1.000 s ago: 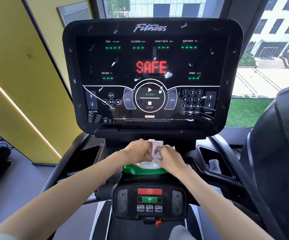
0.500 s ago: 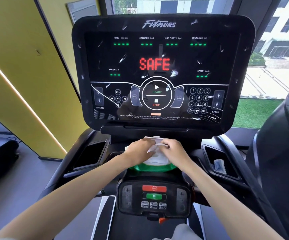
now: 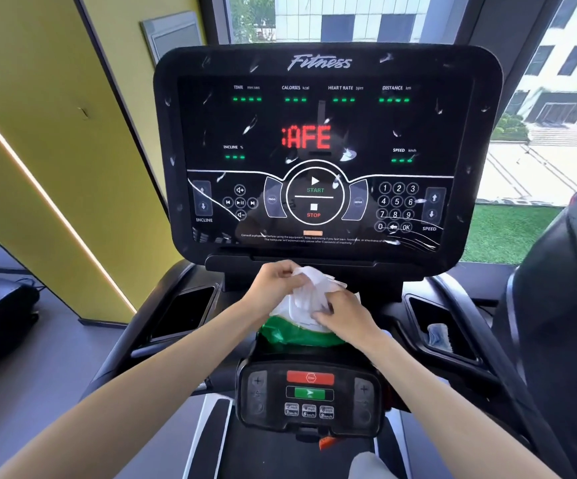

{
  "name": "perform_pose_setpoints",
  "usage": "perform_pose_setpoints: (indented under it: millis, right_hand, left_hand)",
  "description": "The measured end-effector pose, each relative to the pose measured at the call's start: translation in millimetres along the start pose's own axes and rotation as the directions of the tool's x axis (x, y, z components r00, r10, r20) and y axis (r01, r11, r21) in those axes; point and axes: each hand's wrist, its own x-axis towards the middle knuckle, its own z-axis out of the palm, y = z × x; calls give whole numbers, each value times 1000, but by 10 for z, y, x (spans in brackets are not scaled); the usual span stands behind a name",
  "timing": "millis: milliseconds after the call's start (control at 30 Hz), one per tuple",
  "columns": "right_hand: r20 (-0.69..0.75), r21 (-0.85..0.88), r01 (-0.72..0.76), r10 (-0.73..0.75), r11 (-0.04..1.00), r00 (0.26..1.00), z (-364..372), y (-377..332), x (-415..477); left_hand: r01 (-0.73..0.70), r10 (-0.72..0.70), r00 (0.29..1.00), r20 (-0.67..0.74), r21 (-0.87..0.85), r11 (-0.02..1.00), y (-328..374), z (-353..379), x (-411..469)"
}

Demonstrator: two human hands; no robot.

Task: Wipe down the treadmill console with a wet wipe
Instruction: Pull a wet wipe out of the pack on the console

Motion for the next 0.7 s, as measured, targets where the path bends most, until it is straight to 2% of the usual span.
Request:
perform_pose_setpoints:
  millis: [100,267,367,433,600,700]
  right_hand:
    - [8,55,-6,5,998,1000,-3,10,42]
    - [75,99,-13,5,995,997,-17,6,108]
    - [93,133,13,-25,991,995,-23,-16,100]
    - [79,101,6,-14,995,997,-15,-44,97]
    - [82,-23,-61,63,998,995,-1,-88,75]
    - [-19,4,-34,34,999,999,-11,-91,37]
  left_hand:
    - [36,-42,998,-42,-146,989,46,-55,-28]
    - [41,-39,999,14,-181,983,121,-53,-78]
    - [77,-49,995,82,-386,919,247,-65,-58]
    - [80,-40,994,99,-438,895,380,-79,-20]
    - [21,-41,994,-101,-188,982,528,-211,50]
    - [14,13,967,-254,103,995,468,-333,46]
